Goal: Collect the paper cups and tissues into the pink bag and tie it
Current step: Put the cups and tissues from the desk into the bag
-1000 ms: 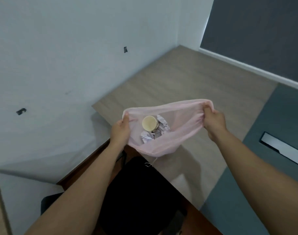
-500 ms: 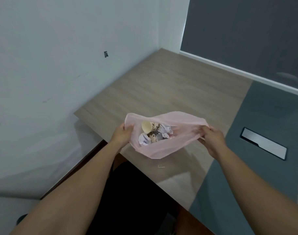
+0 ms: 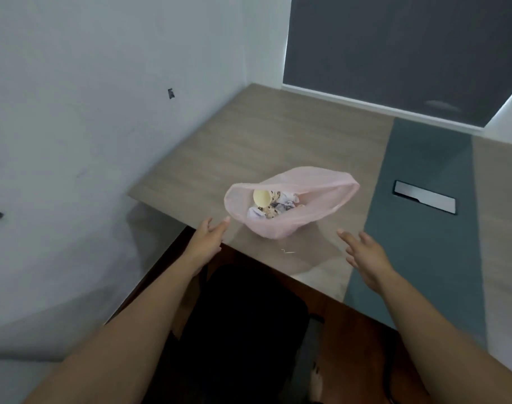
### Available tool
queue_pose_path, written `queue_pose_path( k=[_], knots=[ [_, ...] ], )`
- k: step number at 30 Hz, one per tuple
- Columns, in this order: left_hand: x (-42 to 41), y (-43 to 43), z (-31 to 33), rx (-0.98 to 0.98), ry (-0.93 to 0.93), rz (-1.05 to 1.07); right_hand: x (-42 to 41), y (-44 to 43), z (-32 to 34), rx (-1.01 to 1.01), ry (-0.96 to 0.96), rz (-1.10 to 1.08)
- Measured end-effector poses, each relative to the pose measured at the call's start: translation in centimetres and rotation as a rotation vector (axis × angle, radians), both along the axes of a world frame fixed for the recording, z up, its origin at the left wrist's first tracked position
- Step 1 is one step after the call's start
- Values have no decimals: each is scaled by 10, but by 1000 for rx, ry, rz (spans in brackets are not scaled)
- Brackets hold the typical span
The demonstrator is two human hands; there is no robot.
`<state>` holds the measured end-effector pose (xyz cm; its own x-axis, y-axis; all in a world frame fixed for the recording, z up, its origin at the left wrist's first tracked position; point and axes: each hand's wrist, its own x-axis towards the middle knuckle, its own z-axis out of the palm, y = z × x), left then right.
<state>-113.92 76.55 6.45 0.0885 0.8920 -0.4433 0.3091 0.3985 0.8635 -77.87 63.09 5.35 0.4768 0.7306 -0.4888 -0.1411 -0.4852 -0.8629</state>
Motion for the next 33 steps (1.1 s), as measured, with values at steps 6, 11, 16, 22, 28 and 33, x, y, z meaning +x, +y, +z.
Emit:
queue_pose_path(
  k=[6,11,16,22,28,33],
  knots=[
    [-101,-83,0,152,228,-374,-126,-87,-4,-74,-97,107],
    [-177,-150,-20,239,393,-737,-238,-153,-14,-146,-232,491],
    [-228,-189,-55,248,623,-1066,-341,-192,-44,-263,-327,717],
    [-259,-234,-96,479,848,-1065,-421,-233,-76,-337,-795,802],
    [-247,-240,-109,670,849,-880,-417,-239,-85,-310,-1104,716],
    [-234,-229,-116,693,794,-855,-401,-227,-92,-324,-1103,651]
  ],
)
